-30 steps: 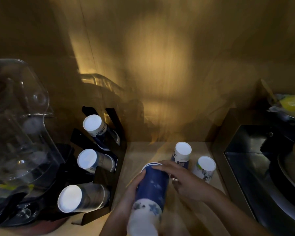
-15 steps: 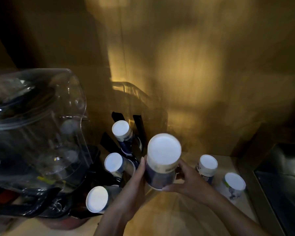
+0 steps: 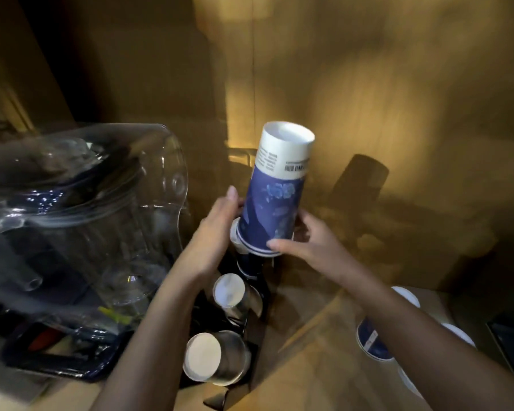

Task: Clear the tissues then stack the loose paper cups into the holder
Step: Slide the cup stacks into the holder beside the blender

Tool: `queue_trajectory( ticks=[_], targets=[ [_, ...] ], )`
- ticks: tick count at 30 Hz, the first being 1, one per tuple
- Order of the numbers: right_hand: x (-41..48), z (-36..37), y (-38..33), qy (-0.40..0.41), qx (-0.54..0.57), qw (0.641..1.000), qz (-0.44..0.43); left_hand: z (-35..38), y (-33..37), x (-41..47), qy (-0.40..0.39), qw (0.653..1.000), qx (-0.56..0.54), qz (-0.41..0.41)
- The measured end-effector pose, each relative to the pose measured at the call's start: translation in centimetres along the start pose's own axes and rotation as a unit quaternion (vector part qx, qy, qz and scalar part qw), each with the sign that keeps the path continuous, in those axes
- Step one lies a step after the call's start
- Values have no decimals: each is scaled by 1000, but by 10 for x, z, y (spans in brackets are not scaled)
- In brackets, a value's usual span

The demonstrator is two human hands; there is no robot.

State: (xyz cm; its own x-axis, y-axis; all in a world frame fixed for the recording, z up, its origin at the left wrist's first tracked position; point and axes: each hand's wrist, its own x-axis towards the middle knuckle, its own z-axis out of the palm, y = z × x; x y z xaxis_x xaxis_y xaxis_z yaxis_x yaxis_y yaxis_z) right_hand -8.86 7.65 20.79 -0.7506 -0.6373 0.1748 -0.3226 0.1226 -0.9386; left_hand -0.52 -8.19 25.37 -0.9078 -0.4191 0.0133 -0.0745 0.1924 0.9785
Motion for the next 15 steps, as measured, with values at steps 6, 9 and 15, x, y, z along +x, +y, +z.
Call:
queue_trajectory(
  ticks=[6,9,15],
  targets=[
    [43,15,3,21,-53,998,1,-25,-2,3,-33,998,-57,19],
    [55,21,12,26,-68,997,-1,-24,-3,8,-22,997,-66,25],
    [66,27,27,-1,-128,992,12,-24,-24,14,-34,994,-101,15]
  ],
)
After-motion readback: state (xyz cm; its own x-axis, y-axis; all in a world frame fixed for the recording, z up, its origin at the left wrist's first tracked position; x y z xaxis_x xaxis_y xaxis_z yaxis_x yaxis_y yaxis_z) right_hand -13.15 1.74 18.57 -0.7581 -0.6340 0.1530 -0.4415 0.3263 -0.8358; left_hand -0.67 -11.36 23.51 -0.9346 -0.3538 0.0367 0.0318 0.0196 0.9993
